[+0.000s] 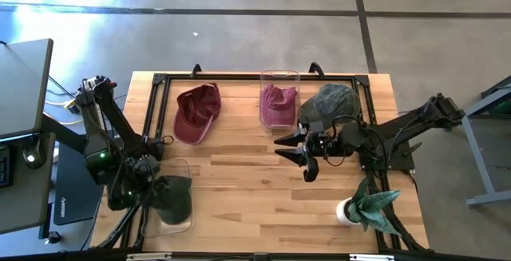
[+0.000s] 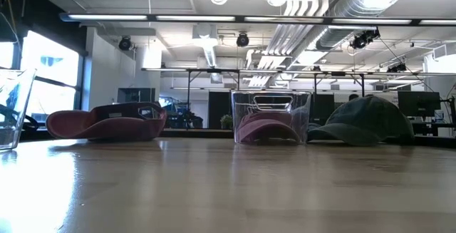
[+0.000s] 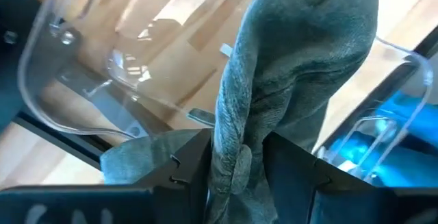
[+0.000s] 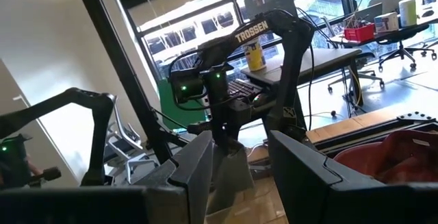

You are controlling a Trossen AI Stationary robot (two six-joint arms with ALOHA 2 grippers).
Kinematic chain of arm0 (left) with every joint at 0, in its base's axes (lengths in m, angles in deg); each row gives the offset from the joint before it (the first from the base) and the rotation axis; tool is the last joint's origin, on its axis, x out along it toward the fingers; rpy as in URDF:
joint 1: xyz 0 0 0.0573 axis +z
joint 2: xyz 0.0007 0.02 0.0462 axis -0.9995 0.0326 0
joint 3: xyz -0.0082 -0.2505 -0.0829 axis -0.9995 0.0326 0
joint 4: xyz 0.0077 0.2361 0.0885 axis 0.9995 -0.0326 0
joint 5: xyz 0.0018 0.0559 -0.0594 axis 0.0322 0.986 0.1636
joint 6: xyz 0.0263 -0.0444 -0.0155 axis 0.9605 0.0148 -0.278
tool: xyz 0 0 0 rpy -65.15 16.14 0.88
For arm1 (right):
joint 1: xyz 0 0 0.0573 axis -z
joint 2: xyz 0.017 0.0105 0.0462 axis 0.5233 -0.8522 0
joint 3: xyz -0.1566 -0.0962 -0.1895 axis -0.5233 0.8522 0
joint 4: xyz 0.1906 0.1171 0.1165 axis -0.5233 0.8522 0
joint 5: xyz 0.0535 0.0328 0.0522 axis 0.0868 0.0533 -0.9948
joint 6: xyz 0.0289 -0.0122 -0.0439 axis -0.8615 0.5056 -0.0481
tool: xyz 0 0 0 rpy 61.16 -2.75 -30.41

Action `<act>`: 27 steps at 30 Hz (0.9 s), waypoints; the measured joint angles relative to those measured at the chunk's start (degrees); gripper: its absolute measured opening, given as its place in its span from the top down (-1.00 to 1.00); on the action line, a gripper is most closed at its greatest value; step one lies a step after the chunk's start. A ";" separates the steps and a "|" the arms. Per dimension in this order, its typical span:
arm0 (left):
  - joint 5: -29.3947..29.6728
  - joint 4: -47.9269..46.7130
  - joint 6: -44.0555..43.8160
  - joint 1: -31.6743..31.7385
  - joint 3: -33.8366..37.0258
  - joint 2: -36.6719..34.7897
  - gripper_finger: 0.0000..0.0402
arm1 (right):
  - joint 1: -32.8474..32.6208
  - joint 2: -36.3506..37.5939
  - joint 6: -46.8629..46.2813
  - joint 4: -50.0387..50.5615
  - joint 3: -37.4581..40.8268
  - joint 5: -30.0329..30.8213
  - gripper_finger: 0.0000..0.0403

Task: Pick & Place hat
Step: Put the left black cap into the bottom transparent bin

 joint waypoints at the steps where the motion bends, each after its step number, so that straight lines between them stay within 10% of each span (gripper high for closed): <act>1: 0.01 0.46 -0.17 0.00 0.00 0.00 0.36 | 0.00 0.00 0.04 0.00 0.00 0.00 0.31; 16: -10.61 3.49 -12.59 0.00 -2.04 -3.14 -0.39 | 0.00 0.00 1.43 0.51 0.00 -1.41 0.31; 27: 8.31 -3.23 -11.87 0.00 -10.93 -4.88 -0.07 | 0.00 0.00 1.33 1.34 0.00 -2.21 0.31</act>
